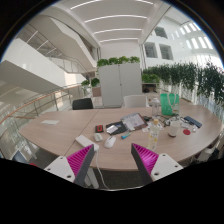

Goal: Pour water

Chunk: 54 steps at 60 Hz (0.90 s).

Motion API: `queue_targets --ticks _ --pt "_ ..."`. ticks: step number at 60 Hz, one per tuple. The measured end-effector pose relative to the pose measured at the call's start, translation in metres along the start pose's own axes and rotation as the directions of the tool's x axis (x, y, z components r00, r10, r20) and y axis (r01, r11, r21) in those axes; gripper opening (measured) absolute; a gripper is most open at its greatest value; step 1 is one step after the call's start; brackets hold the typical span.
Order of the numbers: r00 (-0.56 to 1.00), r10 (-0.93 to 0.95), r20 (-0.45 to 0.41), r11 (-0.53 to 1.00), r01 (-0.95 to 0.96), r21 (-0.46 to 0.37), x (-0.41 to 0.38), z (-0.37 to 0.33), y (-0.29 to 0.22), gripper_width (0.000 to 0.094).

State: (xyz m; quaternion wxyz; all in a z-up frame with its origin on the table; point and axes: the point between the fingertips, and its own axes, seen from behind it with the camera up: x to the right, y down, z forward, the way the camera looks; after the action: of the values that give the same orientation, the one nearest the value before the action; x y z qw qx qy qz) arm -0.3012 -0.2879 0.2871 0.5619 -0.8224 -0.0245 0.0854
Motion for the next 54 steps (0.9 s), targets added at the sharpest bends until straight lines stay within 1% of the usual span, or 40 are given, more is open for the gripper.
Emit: queue_targets --ticks 17,24,27,35,43,49,54 --pt "1.0 -0.013 -0.028 1.0 0.014 0.025 0.002 0.025 0.0 0.0815" --pt "0.999 0.008 -0.047 0.999 -0.006 0.046 0.033 0.041 0.009 0.0797" --pt "0.998 0.012 -0.057 0.999 -0.009 0.054 0.058 0.049 0.018 0.0796" --pt "0.994 -0.01 -0.11 0.995 0.02 0.093 0.124 0.099 0.041 0.0792" --pt "0.985 -0.016 -0.171 0.99 0.039 0.134 0.186 0.169 0.049 0.0792" --pt "0.979 0.001 -0.202 0.99 0.028 0.141 0.224 0.224 0.052 0.0791" --pt "0.978 -0.01 -0.208 0.988 0.041 0.148 0.245 0.264 0.05 0.0791"
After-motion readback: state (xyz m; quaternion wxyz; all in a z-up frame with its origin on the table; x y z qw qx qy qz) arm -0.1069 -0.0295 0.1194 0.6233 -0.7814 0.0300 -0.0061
